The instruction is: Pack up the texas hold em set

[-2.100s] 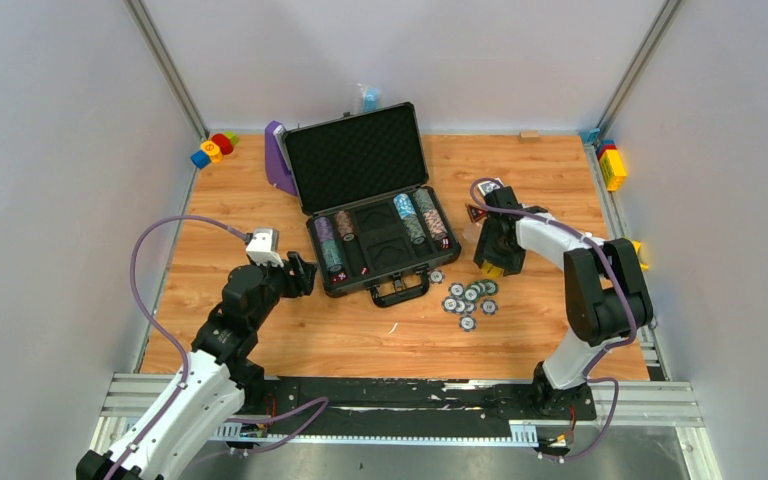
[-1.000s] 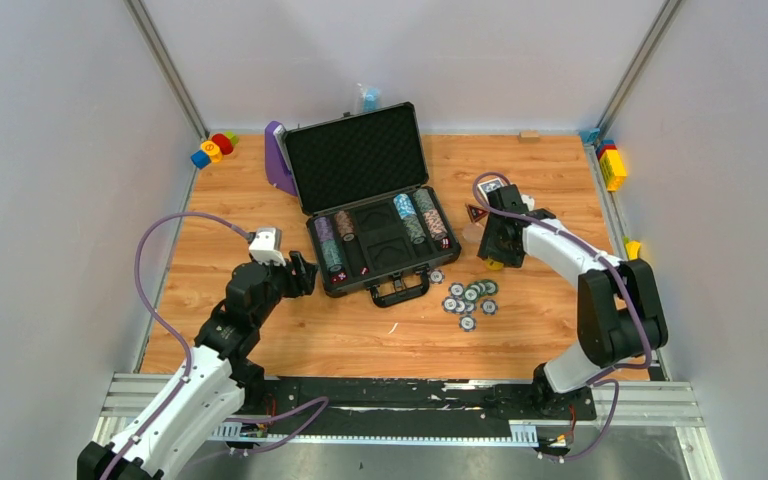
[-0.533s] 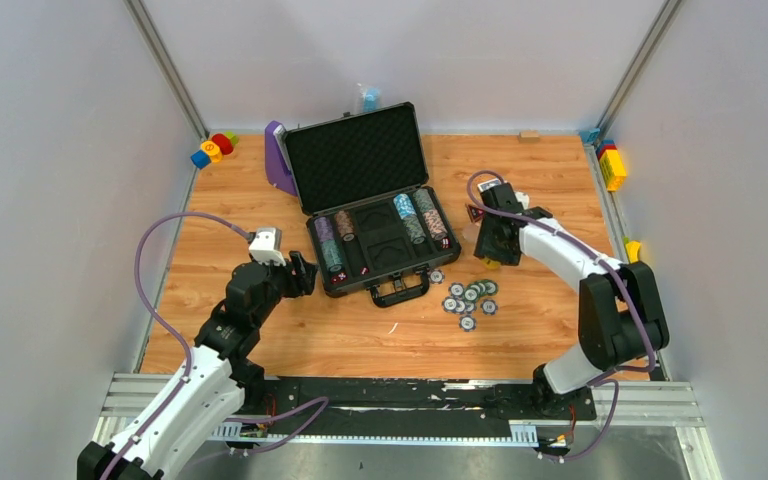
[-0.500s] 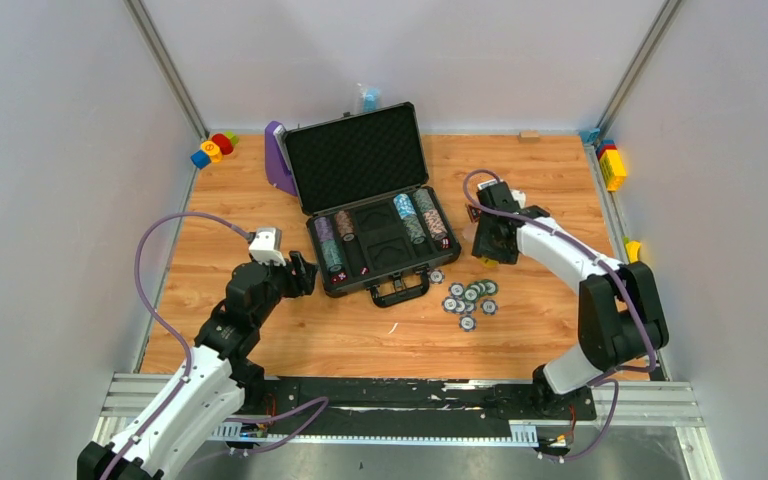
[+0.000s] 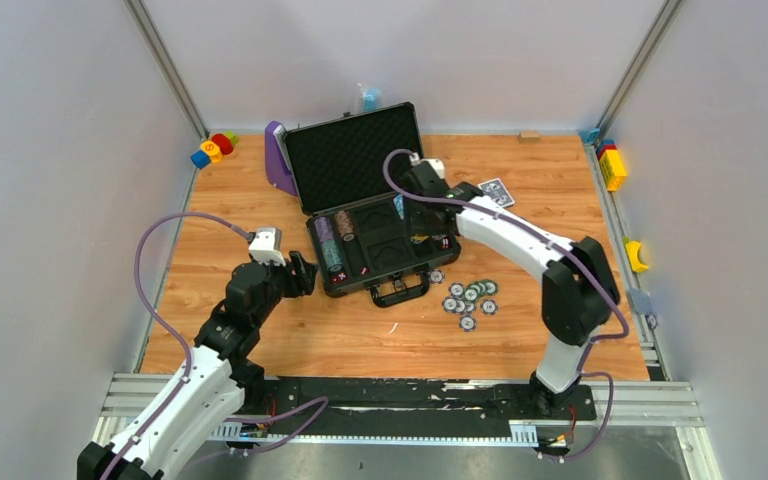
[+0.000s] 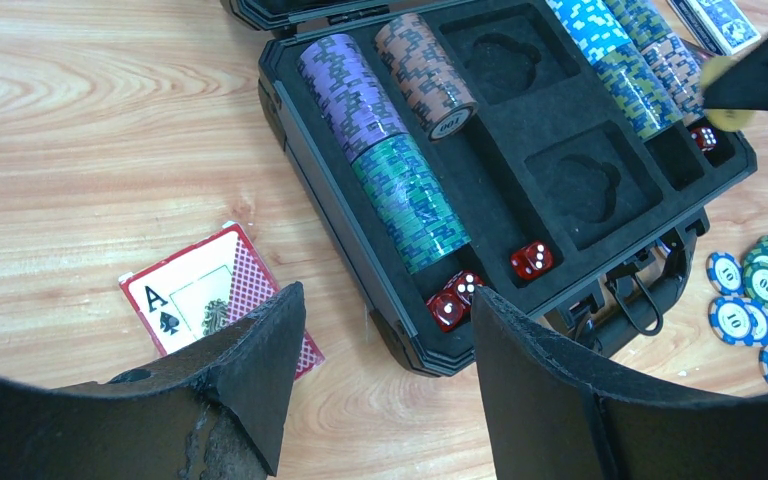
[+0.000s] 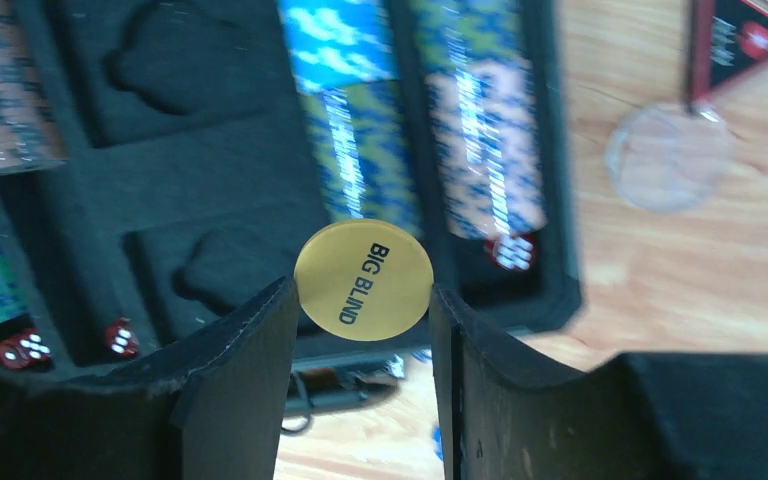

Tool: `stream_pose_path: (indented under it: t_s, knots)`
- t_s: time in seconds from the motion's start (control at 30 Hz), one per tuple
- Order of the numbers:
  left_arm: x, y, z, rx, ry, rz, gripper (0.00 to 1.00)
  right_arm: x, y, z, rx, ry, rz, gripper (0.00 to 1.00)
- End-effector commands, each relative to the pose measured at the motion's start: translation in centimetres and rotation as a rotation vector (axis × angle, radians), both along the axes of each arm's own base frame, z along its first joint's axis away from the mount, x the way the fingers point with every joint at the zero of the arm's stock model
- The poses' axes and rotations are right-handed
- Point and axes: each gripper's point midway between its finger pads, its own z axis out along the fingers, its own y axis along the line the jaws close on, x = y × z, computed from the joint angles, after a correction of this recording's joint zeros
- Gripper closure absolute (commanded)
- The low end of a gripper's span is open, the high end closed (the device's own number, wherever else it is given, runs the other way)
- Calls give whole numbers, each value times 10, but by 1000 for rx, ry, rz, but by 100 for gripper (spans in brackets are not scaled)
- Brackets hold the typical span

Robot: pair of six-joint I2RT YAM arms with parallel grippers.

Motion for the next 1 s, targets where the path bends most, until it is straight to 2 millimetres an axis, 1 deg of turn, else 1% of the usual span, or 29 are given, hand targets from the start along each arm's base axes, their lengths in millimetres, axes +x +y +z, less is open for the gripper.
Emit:
stream_pose_path:
  t_s: [0.0,0.07,0.17,0.27,0.4,0.67,0.83,0.97]
  knots:
    - [4,0,10,-17,-41,9,30,21,50,7,20,-28,114,64]
    - [4,1,10,-18,-41,10,30,32,68,9,45,-36,150,64]
    - [4,1,11,-19,-45,12,30,46,89,6,65,-40,200,63]
    - [4,1,11,-19,-44,12,30,60,104,-3,65,-44,229,63]
    - [4,0,11,-19,-45,12,30,73,119,-11,63,-58,279,63]
    - [4,1,11,-18,-44,13,30,92,131,-32,26,-73,328,62]
    - [4,1,11,-17,-45,14,30,96,130,-45,0,-73,332,61]
    - [4,1,11,-16,-44,14,30,96,125,-49,-21,-72,320,59]
